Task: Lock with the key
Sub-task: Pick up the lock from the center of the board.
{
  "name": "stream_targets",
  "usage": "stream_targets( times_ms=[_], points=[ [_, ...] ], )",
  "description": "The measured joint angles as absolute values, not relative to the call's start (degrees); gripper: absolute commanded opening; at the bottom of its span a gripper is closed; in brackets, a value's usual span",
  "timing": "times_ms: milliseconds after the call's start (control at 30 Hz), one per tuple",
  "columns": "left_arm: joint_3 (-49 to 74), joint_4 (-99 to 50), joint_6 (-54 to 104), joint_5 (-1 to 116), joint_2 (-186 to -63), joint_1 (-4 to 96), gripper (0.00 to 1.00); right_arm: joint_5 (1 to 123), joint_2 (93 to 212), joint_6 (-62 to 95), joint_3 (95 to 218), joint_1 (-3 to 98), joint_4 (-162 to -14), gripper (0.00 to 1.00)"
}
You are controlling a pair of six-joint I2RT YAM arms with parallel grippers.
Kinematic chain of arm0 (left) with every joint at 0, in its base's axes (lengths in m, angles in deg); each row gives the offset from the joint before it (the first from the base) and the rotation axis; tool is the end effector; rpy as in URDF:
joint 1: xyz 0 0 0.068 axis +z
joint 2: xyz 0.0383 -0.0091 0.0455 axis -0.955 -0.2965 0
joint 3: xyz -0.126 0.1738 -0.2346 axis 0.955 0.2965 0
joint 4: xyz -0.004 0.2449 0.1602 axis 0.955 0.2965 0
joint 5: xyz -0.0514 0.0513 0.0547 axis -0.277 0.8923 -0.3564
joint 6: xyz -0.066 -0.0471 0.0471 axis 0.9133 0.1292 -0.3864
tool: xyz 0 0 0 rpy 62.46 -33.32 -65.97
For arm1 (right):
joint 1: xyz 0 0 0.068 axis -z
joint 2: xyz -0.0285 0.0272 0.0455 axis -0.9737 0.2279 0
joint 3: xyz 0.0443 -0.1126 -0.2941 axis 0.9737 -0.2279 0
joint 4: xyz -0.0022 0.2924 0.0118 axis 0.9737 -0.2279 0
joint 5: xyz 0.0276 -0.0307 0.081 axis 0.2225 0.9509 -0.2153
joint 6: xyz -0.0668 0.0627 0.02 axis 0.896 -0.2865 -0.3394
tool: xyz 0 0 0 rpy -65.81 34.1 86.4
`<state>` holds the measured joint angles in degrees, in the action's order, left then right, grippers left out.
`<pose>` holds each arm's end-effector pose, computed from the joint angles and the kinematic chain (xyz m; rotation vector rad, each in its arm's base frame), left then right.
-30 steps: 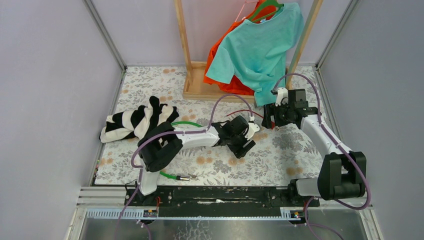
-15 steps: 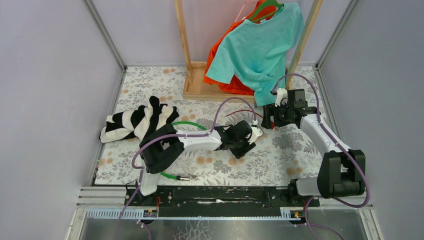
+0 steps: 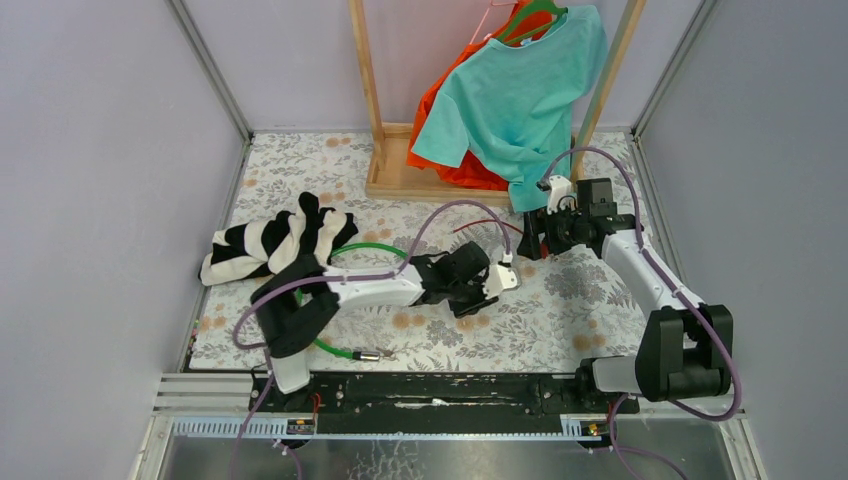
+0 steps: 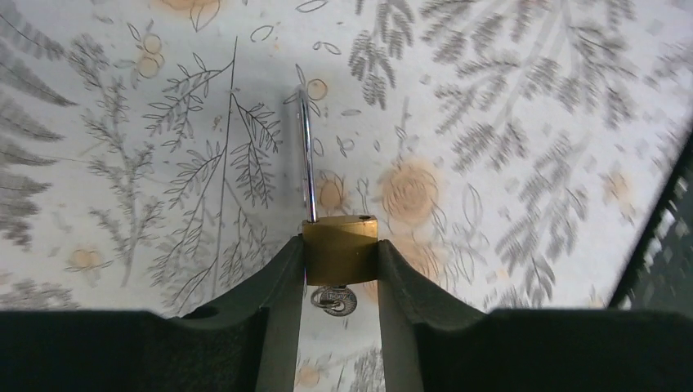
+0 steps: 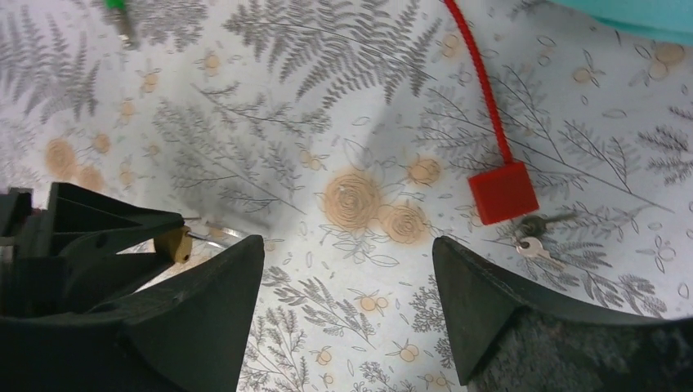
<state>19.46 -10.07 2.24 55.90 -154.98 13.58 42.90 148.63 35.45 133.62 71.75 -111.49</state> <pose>0.2175 -0.3922 0.1489 1.5475 2.0556 -0.5415 0.3231 0.0670 0.2415 -0.5592 2.2978 0.5053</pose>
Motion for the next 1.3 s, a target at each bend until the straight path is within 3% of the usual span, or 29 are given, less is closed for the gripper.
stream_targets(
  times_ms=[233,533,900,1300],
  points=[
    [18.72,-3.79,-9.58,46.07,-142.74,18.89,0.00,29.28,144.91,42.93,133.56,71.75,-113.30,0.78],
    [12.16,6.68,-18.58,36.28,-134.92,26.36,0.00,7.08,144.84,56.39,141.62,70.52,-127.25,0.70],
    [12.16,10.70,-20.22,30.81,-130.37,26.69,0.00,6.73,143.29,57.96,143.72,60.49,-126.92,0.56],
    [12.16,11.35,-20.16,28.43,-130.46,26.69,0.00,10.53,141.33,58.51,141.53,55.24,-124.21,0.29]
  ],
)
